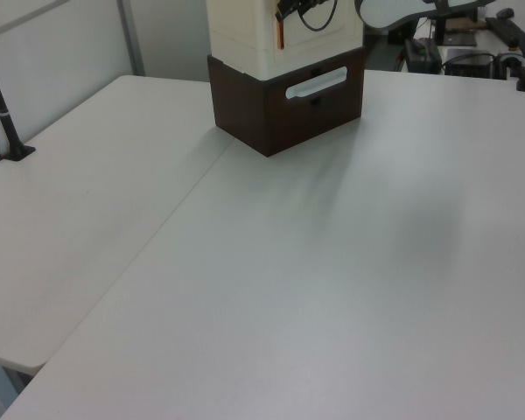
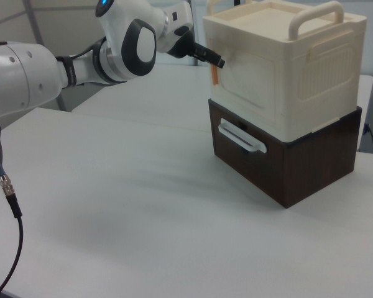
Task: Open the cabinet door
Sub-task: 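Move the gripper toward the cream cabinet door's edge with the orange tab, then close the gripper on the door edge beside the orange tab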
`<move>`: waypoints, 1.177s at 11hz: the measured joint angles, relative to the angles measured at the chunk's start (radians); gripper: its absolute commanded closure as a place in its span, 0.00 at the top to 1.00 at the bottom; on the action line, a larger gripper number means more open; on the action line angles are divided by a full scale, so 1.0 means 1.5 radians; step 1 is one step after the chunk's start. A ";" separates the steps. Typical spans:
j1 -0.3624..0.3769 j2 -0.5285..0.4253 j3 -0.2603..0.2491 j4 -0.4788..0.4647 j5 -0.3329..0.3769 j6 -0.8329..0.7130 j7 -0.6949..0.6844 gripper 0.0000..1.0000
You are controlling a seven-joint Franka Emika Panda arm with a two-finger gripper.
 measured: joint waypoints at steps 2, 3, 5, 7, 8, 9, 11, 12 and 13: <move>0.000 0.010 0.000 0.013 0.000 0.005 0.000 0.66; 0.001 0.014 0.000 0.018 0.000 0.006 0.000 0.61; 0.001 0.018 0.000 0.025 -0.002 0.006 0.000 0.50; 0.002 0.018 0.000 0.027 -0.015 0.006 0.000 0.28; 0.002 0.018 0.000 0.027 -0.023 0.006 0.000 0.22; 0.002 0.018 0.001 0.028 -0.026 0.007 0.001 0.18; 0.007 0.018 0.002 0.028 -0.027 0.007 0.003 0.04; 0.009 0.018 0.003 0.028 -0.027 0.007 0.003 0.01; 0.009 0.018 0.003 0.028 -0.028 0.007 0.003 0.00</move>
